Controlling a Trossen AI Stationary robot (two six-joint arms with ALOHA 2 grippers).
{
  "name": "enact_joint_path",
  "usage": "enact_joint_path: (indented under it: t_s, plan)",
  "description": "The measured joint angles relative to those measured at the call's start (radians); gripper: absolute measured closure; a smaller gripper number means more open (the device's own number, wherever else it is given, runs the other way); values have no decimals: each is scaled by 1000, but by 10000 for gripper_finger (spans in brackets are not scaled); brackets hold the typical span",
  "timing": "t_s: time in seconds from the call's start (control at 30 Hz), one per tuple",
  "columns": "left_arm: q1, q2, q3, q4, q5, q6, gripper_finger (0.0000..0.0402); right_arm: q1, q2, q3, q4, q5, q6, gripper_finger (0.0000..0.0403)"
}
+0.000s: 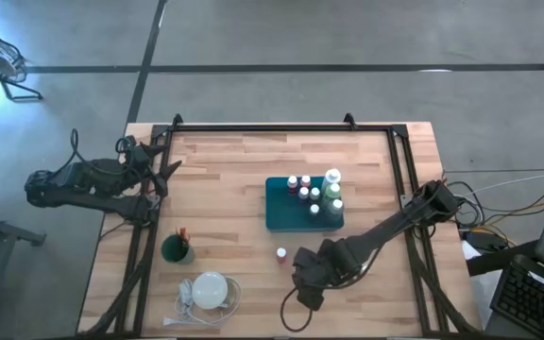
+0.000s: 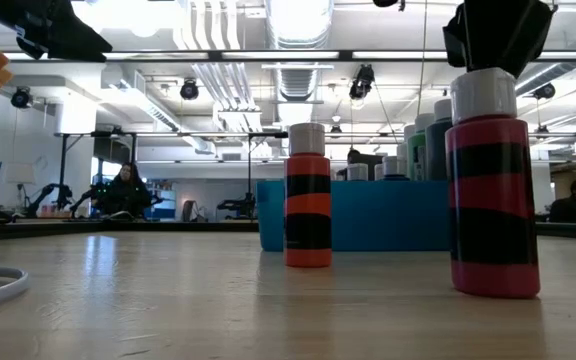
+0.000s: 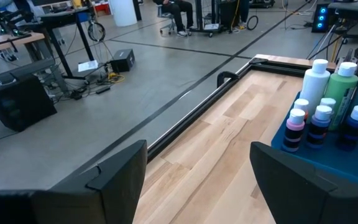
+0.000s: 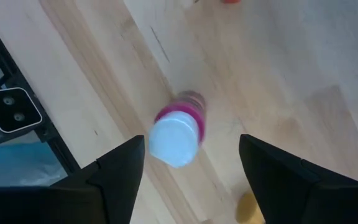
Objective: Pick & Place Paint Supplies
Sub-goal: Put the green paint bottle into the blue bin
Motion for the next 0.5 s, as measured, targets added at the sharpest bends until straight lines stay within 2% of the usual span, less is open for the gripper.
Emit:
enact_joint_path:
  t_s: [0.17, 0.5]
  plan:
    - [0, 0, 0, 0, 0, 0, 113, 0, 22, 0, 41, -18, -4, 144]
    - [0, 0, 0, 0, 0, 0, 113, 0, 37, -2, 43, -18, -3, 186]
